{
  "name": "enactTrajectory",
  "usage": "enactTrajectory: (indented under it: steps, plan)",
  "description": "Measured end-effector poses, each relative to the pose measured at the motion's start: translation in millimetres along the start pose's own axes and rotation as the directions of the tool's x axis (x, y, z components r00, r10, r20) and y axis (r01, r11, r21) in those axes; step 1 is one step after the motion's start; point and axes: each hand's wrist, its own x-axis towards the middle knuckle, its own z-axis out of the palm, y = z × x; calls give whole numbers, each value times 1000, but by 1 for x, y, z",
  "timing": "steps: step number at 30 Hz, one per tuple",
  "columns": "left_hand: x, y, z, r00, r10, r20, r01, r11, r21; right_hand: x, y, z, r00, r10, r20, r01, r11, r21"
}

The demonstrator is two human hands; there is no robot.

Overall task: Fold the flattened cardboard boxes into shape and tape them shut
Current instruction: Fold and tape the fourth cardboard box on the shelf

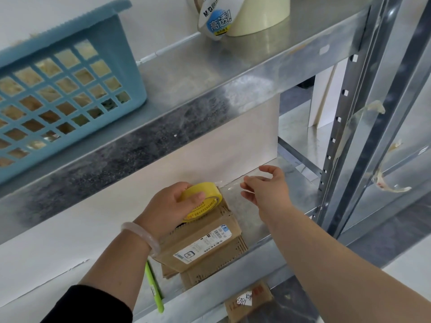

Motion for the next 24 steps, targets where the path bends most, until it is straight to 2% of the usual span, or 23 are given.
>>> enactTrajectory:
  steps: [5,13,20,24]
  plan:
    - [1,3,2,998,-11,-61,10,1000,-10,-5,-2,-3,995,-93,-26,92,996,-18]
    - [-2,3,5,987,-19,-161,24,999,26,-5,-2,-3,993,-115,-8,114,991,-68]
    - [-8,7,1,981,-10,-195,63,962,267,-3,8,0,998,-54,-10,53,997,-57]
    - [-9,11,-1,986,-20,-166,81,924,373,-1,15,0,999,-17,-31,15,997,-71]
